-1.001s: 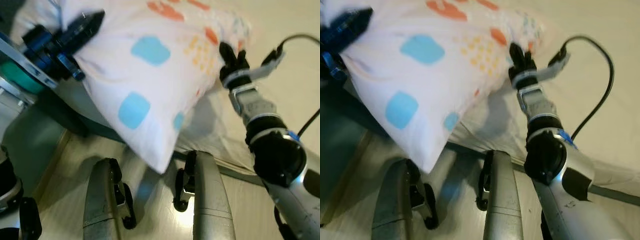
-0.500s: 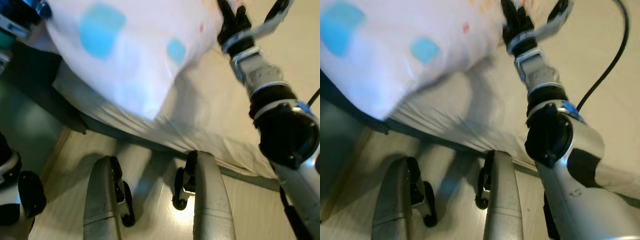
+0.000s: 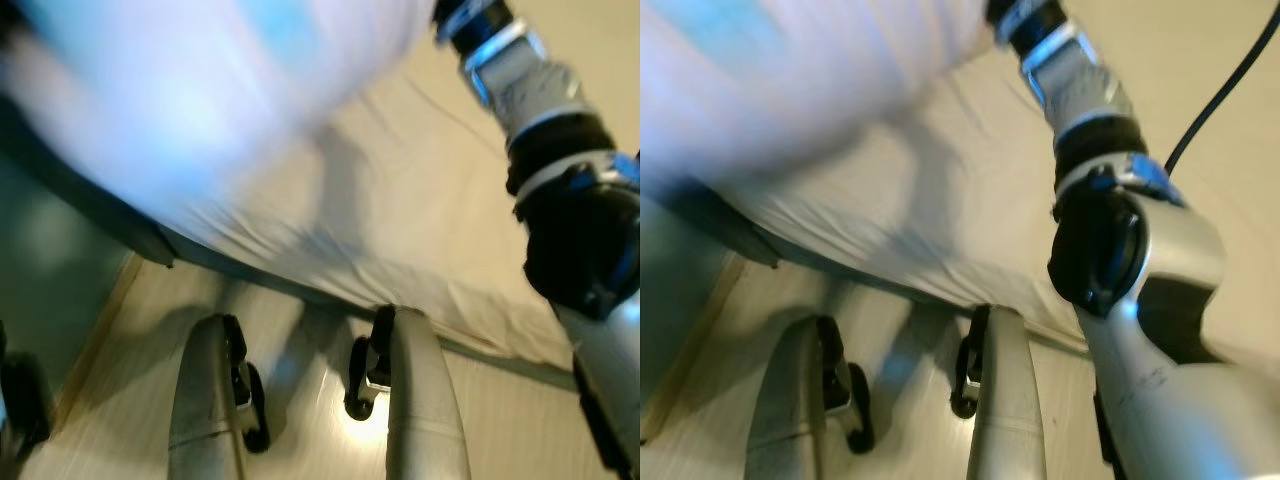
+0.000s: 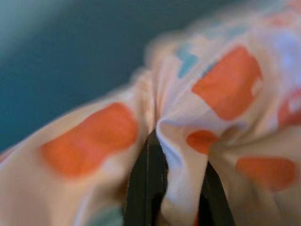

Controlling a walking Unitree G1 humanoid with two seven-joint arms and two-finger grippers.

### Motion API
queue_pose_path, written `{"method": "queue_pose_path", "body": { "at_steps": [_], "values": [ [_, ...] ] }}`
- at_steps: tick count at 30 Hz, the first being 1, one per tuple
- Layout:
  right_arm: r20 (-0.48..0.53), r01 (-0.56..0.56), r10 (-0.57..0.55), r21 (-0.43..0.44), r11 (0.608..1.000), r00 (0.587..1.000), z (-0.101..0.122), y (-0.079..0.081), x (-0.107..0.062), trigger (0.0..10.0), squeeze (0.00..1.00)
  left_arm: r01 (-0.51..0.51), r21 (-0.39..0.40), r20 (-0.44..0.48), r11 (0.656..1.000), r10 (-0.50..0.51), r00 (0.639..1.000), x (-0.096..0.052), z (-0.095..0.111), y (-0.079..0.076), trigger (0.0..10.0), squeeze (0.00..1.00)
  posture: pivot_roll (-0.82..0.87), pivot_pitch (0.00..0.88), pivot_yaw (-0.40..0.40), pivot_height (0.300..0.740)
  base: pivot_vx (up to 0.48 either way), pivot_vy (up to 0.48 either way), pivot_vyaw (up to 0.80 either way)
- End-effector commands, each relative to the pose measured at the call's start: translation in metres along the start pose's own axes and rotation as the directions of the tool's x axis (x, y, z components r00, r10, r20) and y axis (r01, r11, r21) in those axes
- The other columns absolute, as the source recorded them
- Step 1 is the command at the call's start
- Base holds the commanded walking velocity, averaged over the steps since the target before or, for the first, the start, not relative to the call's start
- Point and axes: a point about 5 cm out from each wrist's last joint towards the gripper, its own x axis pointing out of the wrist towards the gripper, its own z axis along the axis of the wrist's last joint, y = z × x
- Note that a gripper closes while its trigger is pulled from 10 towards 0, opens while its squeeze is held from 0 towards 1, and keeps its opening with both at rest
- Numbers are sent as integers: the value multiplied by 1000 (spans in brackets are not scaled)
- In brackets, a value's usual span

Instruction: Clean up the room

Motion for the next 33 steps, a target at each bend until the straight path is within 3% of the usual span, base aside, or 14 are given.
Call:
{"method": "queue_pose_path", "body": {
  "at_steps": [1, 3, 7, 8, 10, 16, 17, 18, 21, 25, 27, 30, 31, 33],
  "values": [
    [-122, 200, -197, 11, 980, 973, -42, -25, -19, 10000, 0, 93, -39, -113, 995, -97, 989, 10, -28, -25, 0, 0, 125, 356, -23, 570, 0, 0, 0],
    [-122, 400, -392, 58, 914, 912, -58, -50, -42, 10000, 0, 81, -102, -137, 991, -94, 986, 15, -40, -33, 0, 0, 129, 359, -22, 570, 0, 0, 0],
    [-86, 526, -519, 166, 834, 850, -63, -67, -61, 10000, 0, 94, -136, -168, 986, -117, 979, 20, -49, -38, 0, 0, 127, 362, -19, 570, 0, 0, 0],
    [-70, 634, -635, 200, 747, 770, -63, -79, -74, 10000, 0, 90, -143, -190, 986, -117, 975, 22, -53, -39, 10000, 0, 119, 358, -11, 570, 0, 0, 0],
    [-51, 782, -789, 190, 594, 612, -59, -97, -99, 10000, 0, 65, -116, -188, 991, -86, 978, 28, -55, -38, 10000, 0, 115, 354, -5, 570, 0, 0, 0],
    [-29, 818, -825, 153, 554, 564, -54, -101, -105, 10000, 0, 26, -109, -163, 994, -43, 986, 33, -55, -37, 10000, 0, 107, 350, -2, 570, 0, 0, 0],
    [6, 795, -797, 66, 603, 604, -47, -97, -97, 10000, 0, -12, -128, -141, 992, -7, 990, 36, -53, -33, 10000, 1000, 100, 348, 1, 570, 0, 0, 0],
    [6, 795, -797, 66, 603, 604, -47, -97, -97, 10000, 0, -12, -128, -141, 992, -7, 990, 36, -53, -33, 10000, 1000, 100, 348, 1, 570, 0, 0, 0],
    [69, 678, -677, -170, 715, 732, -34, -80, -73, 10000, 0, -92, -182, -105, 979, 74, 992, 41, -50, -25, 10000, 1000, 89, 341, 4, 570, 0, 0, 0],
    [95, 654, -659, -287, 700, 746, -31, -77, -70, 10000, 0, -94, -186, -74, 978, 82, 994, 41, -45, -22, 10000, 1000, 86, 336, 5, 570, 0, 0, 0],
    [145, 609, -628, -483, 629, 764, -27, -74, -70, 10000, 0, -136, -167, -14, 977, 136, 991, 31, -28, -12, 10000, 1000, 84, 331, 9, 575, 0, 0, 0],
    [164, 595, -615, -528, 606, 772, -25, -73, -70, 10000, 0, -152, -149, 3, 977, 154, 988, 28, -23, -8, 10000, 1000, 84, 331, 9, 580, 0, 0, 0],
    [188, 571, -584, -575, 587, 790, -21, -70, -69, 10000, 0, -211, -120, 20, 970, 215, 976, 20, -14, 2, 10000, 0, 82, 327, 10, 585, 0, 0, 0],
    [198, 541, -552, -616, 573, 810, -19, -68, -68, 10000, 0, -284, -81, 29, 955, 287, 957, 11, -6, 13, 10000, 0, 81, 322, 10, 590, 0, 0, 0]
  ]
}}
